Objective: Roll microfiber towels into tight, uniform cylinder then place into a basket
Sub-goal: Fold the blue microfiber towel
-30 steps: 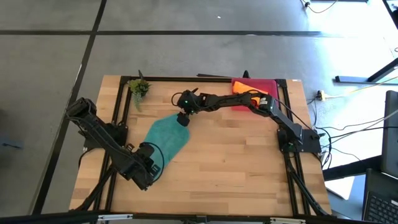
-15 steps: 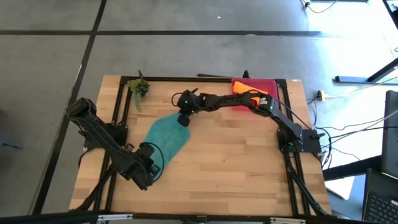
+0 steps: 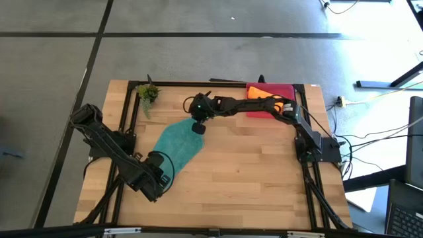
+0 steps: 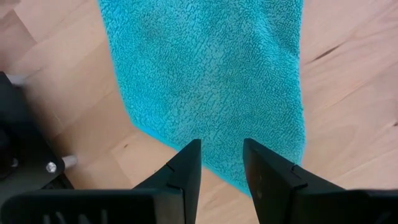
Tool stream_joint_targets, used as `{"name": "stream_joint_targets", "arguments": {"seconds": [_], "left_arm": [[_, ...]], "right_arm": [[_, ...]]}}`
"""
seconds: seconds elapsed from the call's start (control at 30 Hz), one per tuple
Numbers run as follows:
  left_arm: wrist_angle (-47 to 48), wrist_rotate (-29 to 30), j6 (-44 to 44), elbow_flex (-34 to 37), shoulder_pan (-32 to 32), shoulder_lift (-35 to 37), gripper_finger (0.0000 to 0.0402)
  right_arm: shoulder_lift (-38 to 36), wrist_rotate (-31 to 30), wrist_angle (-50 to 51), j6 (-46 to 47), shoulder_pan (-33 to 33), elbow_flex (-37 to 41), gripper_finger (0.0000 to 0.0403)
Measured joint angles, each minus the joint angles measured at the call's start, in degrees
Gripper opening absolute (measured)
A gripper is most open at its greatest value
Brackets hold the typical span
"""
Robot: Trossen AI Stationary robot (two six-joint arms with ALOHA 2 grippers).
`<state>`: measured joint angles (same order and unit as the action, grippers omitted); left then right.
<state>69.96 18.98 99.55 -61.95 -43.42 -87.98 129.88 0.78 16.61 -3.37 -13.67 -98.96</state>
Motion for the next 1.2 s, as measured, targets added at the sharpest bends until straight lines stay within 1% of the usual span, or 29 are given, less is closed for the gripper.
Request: {"name": "stream_joint_targets", "arguments": {"seconds": [0.07,0.17,0.27,0.33,0.4,0.57,0.63,0.77,0.87,0.93,1.07,1.13,1.2], "left_arm": [[0.4,0.0,-3.1,0.0,0.4,0.0,0.0111],[0.9,0.6,-7.0,0.0,1.3,0.0,0.0108],[2.0,3.5,-8.1,0.0,2.5,0.0,0.0108],[2.8,5.3,-10.3,0.0,3.8,0.0,0.0108],[3.8,6.3,-12.8,0.0,5.5,0.0,0.0109],[3.7,6.3,-28.7,0.0,10.9,0.0,0.0106],[3.5,5.4,-32.7,0.0,13.3,0.0,0.0101],[3.5,4.0,-38.6,0.0,16.2,0.0,0.0084],[3.3,0.4,-41.6,0.0,16.9,0.8,0.0069],[2.7,-0.5,-41.8,0.0,16.8,1.3,0.006],[0.2,-0.2,-42.3,0.0,15.3,3.3,0.0047],[-2.8,0.5,-46.0,0.0,14.3,4.2,0.0041],[-6.3,2.6,-51.6,0.0,13.6,4.8,0.0035]], "right_arm": [[-1.4,-0.1,3.0,-1.6,1.2,0.0,0.0002],[-3.4,-1.9,6.1,-3.8,3.3,0.0,0.0002],[-4.2,-4.3,8.8,-6.1,5.8,0.0,0.0002],[-4.9,-5.8,10.5,-6.4,7.1,0.0,0.0002],[-5.3,-6.7,10.1,-6.5,8.3,-0.1,0.0002],[-5.2,-7.3,12.4,-5.9,10.4,0.0,0.0001],[-5.2,-8.3,12.8,-5.9,11.2,0.0,0.0001],[-6.1,-13.0,14.5,-5.6,12.9,0.0,0.0001],[-7.6,-14.2,16.9,-4.3,14.4,0.0,0.0001],[-8.8,-14.3,17.6,-4.3,15.4,0.0,0.0001],[-11.7,-14.3,19.5,-4.9,17.5,0.0,0.0],[-12.7,-14.3,21.1,-5.8,18.4,0.0,0.0],[-13.0,-14.3,22.7,-6.6,19.4,0.0,0.0]]}}
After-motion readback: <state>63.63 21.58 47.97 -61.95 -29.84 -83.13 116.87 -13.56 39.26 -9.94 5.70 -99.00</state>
